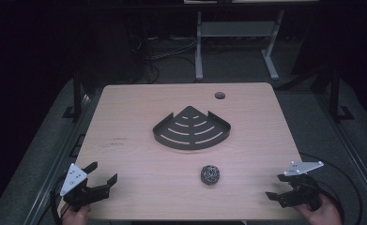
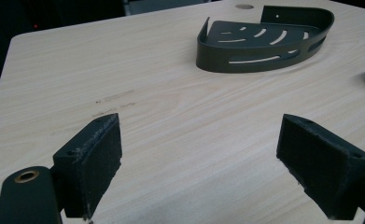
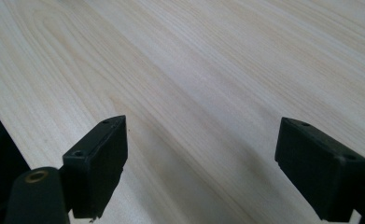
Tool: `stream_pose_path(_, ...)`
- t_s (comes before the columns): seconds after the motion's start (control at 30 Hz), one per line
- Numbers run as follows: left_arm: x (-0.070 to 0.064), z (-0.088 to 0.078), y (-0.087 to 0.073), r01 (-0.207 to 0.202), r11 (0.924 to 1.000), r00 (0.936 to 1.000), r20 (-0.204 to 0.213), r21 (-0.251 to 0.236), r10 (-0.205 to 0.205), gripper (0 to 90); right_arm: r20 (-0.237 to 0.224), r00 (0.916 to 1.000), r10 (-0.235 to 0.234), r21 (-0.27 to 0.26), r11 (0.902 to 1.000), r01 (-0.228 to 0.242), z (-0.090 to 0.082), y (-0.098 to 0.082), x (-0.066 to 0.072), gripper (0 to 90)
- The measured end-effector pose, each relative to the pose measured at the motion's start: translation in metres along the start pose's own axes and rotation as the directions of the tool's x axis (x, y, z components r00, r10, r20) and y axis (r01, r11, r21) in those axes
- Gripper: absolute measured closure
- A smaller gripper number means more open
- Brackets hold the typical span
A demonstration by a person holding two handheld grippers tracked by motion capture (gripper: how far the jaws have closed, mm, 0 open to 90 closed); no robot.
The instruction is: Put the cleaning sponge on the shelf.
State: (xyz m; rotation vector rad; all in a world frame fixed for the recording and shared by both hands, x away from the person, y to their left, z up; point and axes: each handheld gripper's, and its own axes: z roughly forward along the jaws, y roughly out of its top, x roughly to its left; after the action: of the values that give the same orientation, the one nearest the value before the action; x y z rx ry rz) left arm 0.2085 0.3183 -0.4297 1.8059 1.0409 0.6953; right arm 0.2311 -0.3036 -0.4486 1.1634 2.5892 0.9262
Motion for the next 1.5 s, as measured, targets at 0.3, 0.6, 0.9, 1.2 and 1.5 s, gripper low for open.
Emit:
stream_pose_path(0.3,-0.001,-0.001,0.0,-0.003,1.0,1.0,0.006,-0.007,0.003,13.3,-0.004,0.9998,-0.018,0.018,0.9997,0.018,0.005,0.007,0.007,16.5)
stream_pose_path(0.6,0.0,0.0,0.0,-0.004,1.0,0.9999,0.009,-0.003,0.004,13.3,-0.012,0.9988,-0.048,0.021,0.9986,0.048,0.011,0.016,0.015,16.4)
stream_pose_path(0.9,0.0,0.001,0.0,-0.003,1.0,1.0,0.009,-0.002,0.003,13.4,-0.02,0.9984,-0.053,0.026,0.9982,0.053,0.012,0.018,0.017,16.4)
stream_pose_path(1.2,0.0,0.0,0.0,-0.003,1.0,1.0,0.007,-0.004,0.003,13.3,-0.03,0.9974,-0.066,0.037,0.997,0.067,0.016,0.022,0.021,16.4)
stream_pose_path(1.5,0.0,-0.001,0.0,-0.002,1.0,1.0,0.004,-0.007,0.002,13.3,-0.035,0.996,-0.082,0.044,0.9955,0.084,0.019,0.026,0.026,16.5)
